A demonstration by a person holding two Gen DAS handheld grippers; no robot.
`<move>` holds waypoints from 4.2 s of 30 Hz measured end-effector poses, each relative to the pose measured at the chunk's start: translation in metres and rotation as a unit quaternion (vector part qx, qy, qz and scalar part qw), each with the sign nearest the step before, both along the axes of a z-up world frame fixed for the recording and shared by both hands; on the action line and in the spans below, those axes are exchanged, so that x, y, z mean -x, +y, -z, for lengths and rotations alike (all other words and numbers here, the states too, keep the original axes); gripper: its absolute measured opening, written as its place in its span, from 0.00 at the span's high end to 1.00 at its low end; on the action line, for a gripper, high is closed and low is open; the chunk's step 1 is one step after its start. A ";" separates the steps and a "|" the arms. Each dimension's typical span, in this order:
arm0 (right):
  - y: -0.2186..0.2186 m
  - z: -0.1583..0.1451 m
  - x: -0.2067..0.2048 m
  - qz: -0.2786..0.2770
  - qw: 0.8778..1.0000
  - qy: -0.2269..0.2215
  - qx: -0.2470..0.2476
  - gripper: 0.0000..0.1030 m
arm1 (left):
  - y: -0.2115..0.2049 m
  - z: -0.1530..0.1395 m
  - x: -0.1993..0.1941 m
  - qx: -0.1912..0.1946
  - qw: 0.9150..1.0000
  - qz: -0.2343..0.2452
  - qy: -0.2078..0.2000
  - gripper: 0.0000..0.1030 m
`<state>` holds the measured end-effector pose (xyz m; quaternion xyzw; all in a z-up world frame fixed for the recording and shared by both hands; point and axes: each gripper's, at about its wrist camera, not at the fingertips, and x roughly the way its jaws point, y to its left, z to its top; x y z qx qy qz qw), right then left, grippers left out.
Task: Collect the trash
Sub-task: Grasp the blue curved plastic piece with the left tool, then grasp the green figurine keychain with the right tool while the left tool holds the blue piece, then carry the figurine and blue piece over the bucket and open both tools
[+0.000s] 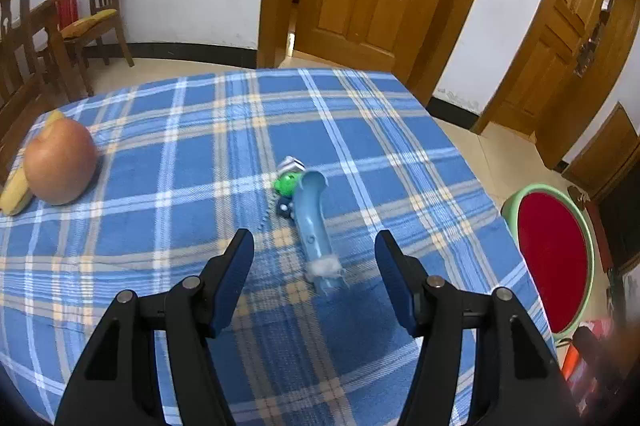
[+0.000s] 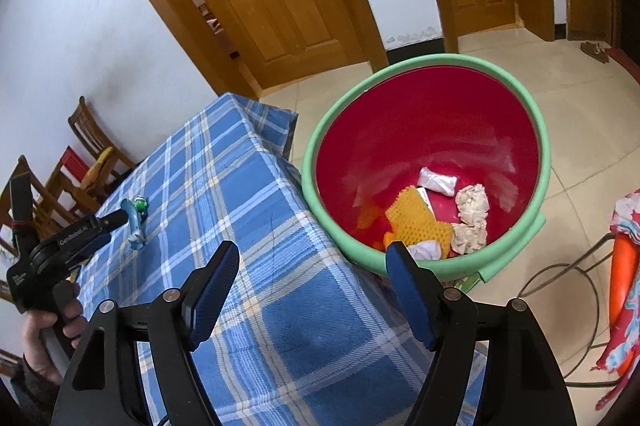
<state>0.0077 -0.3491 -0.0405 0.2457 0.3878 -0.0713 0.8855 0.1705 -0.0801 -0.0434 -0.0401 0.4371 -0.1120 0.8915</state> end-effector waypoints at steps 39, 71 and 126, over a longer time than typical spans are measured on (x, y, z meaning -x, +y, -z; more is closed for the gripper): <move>0.080 -0.028 -0.053 -0.106 0.994 -0.014 0.035 0.25 | 0.076 -0.016 0.006 0.031 0.998 -0.053 -0.020 0.83; 0.223 0.014 -0.202 -0.220 0.969 0.016 0.113 0.35 | 0.120 0.000 0.006 0.044 0.991 -0.119 -0.032 0.83; 0.079 -0.046 -0.059 -0.065 0.995 -0.033 0.066 0.72 | 0.056 -0.042 0.036 0.043 0.997 -0.020 -0.066 0.83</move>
